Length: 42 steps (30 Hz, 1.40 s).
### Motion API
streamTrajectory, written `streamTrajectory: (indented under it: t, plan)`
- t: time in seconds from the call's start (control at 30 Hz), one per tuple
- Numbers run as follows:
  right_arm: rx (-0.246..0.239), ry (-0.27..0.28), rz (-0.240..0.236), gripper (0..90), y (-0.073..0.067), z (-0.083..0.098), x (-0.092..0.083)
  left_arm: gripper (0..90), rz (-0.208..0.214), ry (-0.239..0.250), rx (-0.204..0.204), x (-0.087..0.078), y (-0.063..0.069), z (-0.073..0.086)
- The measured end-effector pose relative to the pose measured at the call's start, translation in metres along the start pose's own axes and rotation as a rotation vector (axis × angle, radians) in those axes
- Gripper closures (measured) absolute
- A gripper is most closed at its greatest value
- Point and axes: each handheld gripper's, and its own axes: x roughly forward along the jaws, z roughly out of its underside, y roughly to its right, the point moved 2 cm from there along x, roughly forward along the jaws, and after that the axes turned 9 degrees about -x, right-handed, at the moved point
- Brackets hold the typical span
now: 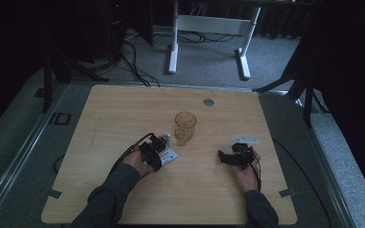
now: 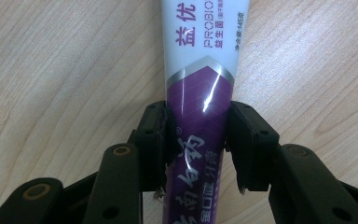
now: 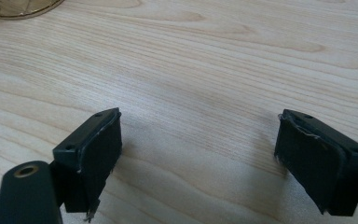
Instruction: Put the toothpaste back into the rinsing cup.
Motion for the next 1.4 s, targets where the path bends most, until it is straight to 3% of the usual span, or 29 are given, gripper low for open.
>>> streamTrajectory:
  t: [0.67, 0.87, 1.4]
  plan:
    - [0.0, 0.0, 0.0, 14.6, 0.0, 0.0, 0.0, 59.0, -0.007, -0.023, -0.01, 0.0051, 0.001, -0.0021]
    - [0.0, 0.0, 0.0, 14.6, 0.0, 0.0, 0.0, 60.5, -0.029, -0.008, -0.001, 0.0054, 0.0037, -0.0005]
    - [0.0, 0.0, 0.0, 14.6, 0.0, 0.0, 0.0, 70.0, -0.001, 0.029, 0.001, -0.0015, -0.0039, 0.0053]
